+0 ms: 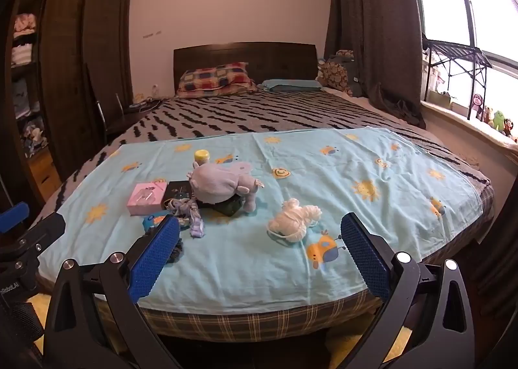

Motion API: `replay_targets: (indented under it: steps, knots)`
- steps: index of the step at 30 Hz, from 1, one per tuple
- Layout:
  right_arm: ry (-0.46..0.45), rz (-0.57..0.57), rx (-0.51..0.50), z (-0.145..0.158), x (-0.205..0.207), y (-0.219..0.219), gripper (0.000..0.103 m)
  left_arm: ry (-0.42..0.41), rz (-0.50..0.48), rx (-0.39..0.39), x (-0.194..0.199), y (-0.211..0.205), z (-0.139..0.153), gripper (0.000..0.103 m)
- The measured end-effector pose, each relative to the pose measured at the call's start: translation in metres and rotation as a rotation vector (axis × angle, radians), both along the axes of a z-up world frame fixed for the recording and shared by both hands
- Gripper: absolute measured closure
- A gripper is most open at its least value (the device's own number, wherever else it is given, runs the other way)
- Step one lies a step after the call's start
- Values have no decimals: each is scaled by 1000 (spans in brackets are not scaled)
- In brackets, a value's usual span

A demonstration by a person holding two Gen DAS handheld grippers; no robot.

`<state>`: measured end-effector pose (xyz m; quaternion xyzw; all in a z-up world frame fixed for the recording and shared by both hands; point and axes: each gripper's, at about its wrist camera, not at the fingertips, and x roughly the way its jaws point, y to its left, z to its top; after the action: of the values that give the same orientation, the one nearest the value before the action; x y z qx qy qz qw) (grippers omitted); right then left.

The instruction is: Collect trash

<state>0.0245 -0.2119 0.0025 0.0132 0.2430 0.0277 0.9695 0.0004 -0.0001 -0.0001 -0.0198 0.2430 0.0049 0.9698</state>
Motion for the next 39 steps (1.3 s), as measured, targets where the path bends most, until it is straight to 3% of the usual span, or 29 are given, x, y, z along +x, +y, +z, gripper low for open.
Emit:
replay_targets:
  steps: [39]
  knots:
    - [-14,9,8,7,-2,5,3,-28,3,-6,0,4,10,8]
